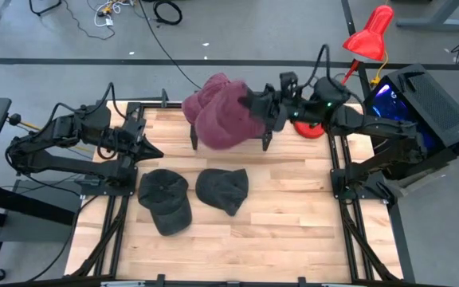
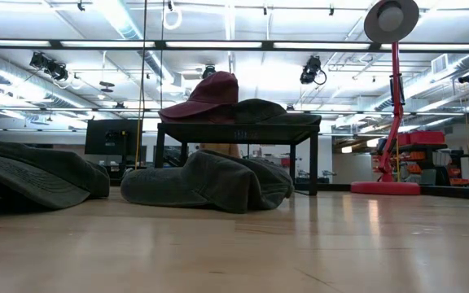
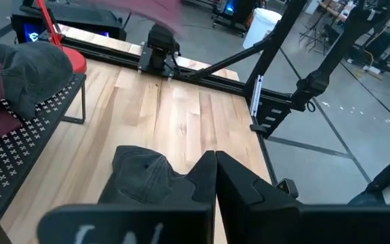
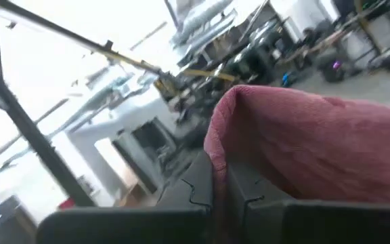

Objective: Pick & Place hat
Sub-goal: Put the red cap on top of the stacked red caps on the shelf

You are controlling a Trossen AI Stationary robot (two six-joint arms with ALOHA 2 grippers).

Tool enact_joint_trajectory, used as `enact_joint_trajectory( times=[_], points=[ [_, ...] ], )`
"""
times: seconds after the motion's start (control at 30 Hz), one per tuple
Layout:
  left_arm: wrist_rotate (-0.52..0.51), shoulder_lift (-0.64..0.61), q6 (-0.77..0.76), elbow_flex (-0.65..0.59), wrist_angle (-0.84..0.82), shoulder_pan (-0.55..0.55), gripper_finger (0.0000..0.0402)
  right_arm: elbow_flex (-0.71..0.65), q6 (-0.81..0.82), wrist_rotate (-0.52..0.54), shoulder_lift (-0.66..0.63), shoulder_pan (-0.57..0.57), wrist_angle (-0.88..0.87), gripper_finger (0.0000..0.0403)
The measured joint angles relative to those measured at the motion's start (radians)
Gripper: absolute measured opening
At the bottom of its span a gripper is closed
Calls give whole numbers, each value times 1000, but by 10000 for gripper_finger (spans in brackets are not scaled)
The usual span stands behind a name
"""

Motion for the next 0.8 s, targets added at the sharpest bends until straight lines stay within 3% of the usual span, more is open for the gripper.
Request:
enact_joint_trajectory(
  times=[0.3, 0.6, 0.8],
  points=[
    [-18, 2, -14, 0, 1, 0, 6, 136, 33, 39, 95, -46, 1, 6],
    [-19, 2, -30, 0, 4, 0, 35, 302, 60, 75, 270, -88, 4, 6],
    [-19, 2, -32, 0, 4, 0, 33, 328, 219, 104, 344, -151, 72, 6]
  ],
)
